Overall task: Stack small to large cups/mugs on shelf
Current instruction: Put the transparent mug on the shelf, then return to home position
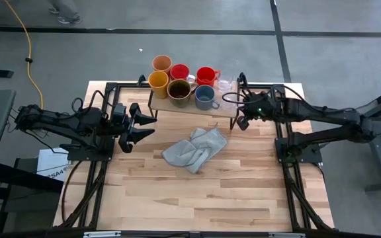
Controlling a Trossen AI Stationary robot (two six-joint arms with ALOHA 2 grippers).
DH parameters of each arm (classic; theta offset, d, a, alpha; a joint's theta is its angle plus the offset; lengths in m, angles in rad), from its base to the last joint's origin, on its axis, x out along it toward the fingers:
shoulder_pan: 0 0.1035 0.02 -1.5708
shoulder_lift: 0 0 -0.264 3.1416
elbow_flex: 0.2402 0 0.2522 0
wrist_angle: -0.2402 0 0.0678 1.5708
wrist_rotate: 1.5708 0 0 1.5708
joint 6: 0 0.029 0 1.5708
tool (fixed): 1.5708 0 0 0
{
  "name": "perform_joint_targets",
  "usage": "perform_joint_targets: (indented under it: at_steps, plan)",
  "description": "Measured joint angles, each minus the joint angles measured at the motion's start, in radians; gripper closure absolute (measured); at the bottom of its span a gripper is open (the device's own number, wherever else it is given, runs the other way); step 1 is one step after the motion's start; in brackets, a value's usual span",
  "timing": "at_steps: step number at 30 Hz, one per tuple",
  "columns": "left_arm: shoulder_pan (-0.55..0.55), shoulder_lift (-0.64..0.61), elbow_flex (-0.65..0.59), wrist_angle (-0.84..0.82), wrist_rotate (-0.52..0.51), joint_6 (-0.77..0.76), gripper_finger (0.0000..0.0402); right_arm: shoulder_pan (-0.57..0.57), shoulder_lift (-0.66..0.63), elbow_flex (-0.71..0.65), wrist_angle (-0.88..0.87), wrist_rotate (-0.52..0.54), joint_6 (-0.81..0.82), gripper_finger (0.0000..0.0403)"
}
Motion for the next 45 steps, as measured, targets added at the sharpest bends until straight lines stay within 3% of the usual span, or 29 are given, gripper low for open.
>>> perform_joint_targets:
  at_steps: [11, 15, 17, 22, 26, 31, 33, 37, 45]
  plan:
    - [0.0, 0.0, 0.0, 0.0, 0.0, -0.002, 0.0176, -0.052, 0.026, 0.004, 0.05, -0.045, -0.028, 0.0403]
    - [0.0, 0.0, 0.0, 0.0, -0.011, -0.002, 0.0176, -0.051, -0.024, 0.012, 0.006, -0.05, -0.019, 0.0403]
    - [-0.001, 0.0, 0.0, -0.001, -0.064, -0.001, 0.0176, -0.051, -0.059, 0.034, -0.029, -0.065, -0.01, 0.0403]
    - [0.001, -0.011, 0.0, -0.004, -0.126, 0.044, 0.0182, -0.051, -0.162, 0.075, 0.003, -0.161, -0.027, 0.0403]
    - [0.001, -0.035, 0.0, 0.002, -0.13, 0.054, 0.0226, -0.051, -0.222, 0.077, 0.13, -0.268, -0.037, 0.0403]
    - [0.001, -0.064, 0.0, 0.002, -0.129, 0.104, 0.0355, -0.051, -0.245, 0.077, 0.276, -0.433, -0.054, 0.0403]
    - [0.002, -0.074, 0.0, -0.001, -0.13, 0.132, 0.0388, -0.051, -0.244, 0.077, 0.327, -0.485, -0.056, 0.0403]
    - [0.061, -0.088, 0.0, -0.014, -0.096, 0.136, 0.0395, -0.051, -0.242, 0.077, 0.386, -0.565, -0.067, 0.0403]
    - [0.341, -0.108, 0.0, -0.122, 0.148, 0.053, 0.04, -0.028, -0.308, -0.02, 0.455, -0.593, -0.02, 0.0403]
